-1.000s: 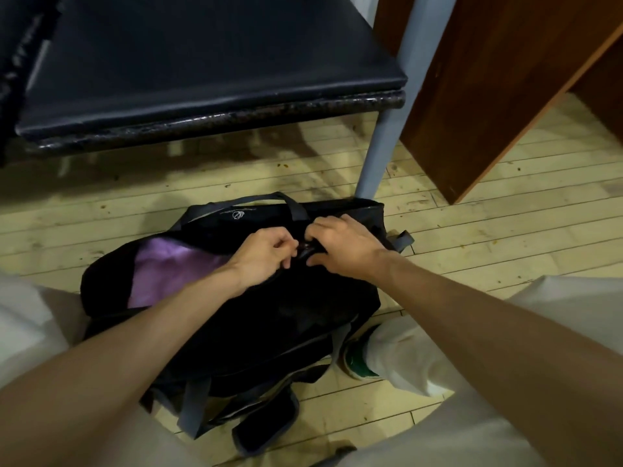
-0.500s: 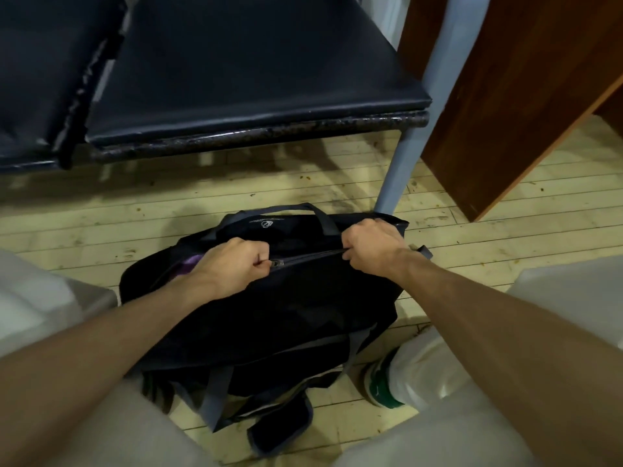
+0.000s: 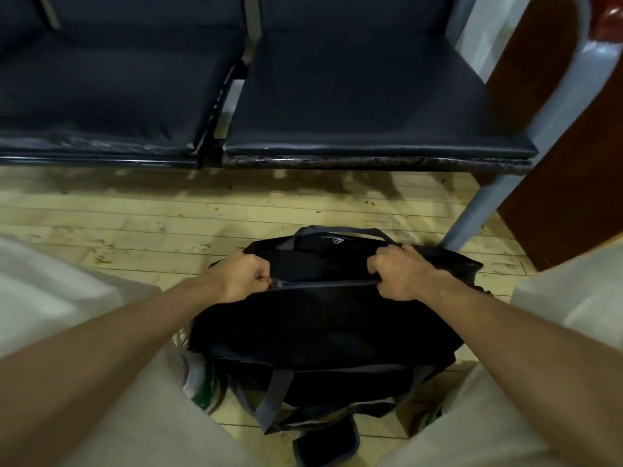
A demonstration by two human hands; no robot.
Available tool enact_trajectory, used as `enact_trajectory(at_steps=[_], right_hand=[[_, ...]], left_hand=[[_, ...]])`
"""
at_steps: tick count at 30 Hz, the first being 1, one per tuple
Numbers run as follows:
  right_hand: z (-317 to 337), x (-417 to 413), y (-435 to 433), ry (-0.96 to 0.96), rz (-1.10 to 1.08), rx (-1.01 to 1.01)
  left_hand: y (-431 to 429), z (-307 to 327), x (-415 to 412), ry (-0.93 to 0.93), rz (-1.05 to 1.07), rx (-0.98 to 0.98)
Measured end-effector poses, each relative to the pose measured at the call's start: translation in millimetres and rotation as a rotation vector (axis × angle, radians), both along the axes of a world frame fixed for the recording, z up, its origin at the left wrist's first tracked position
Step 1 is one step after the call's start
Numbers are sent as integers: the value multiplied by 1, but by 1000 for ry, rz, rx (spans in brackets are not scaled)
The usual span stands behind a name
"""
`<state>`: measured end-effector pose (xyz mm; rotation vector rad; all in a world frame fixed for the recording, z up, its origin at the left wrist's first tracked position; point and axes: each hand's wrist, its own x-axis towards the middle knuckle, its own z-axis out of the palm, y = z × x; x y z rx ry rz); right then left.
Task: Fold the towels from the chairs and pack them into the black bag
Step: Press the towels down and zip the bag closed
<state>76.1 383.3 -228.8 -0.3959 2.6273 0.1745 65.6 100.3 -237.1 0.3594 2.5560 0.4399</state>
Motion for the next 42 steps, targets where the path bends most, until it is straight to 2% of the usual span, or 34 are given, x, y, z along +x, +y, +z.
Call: enact_trajectory(at_steps=[3,5,10,16,20,26,29,33,35,42], right_hand=[[-12,-5,-48,-6,74,-274],[-19,-6,-77,-49,125,-327],[-24,-23,-96,-110,115,-351],[-16,-41,-101,-202,221,-313],[-6,-53,-96,-396,191,-379],[-16,-59,-105,-491,143,-305],[-25,-54,-113,-410,111,-322],[-32,-35,-155,-109,253,-399],[-34,-26,-177,-19,293,-386],[-30,-27,-191,-76,358,-326]], left_hand=[[11,-8,0,7,80,121],[15,-12,-2,-3,145,199],[20,-16,-2,-27,196,274],[7,-11,6,-1,269,268],[-8,-10,19,-8,378,303],[-59,-17,31,80,561,172],[-68,-23,37,103,584,145],[-66,-25,37,83,594,231],[-67,-23,35,76,580,253],[-73,-24,33,93,529,162]])
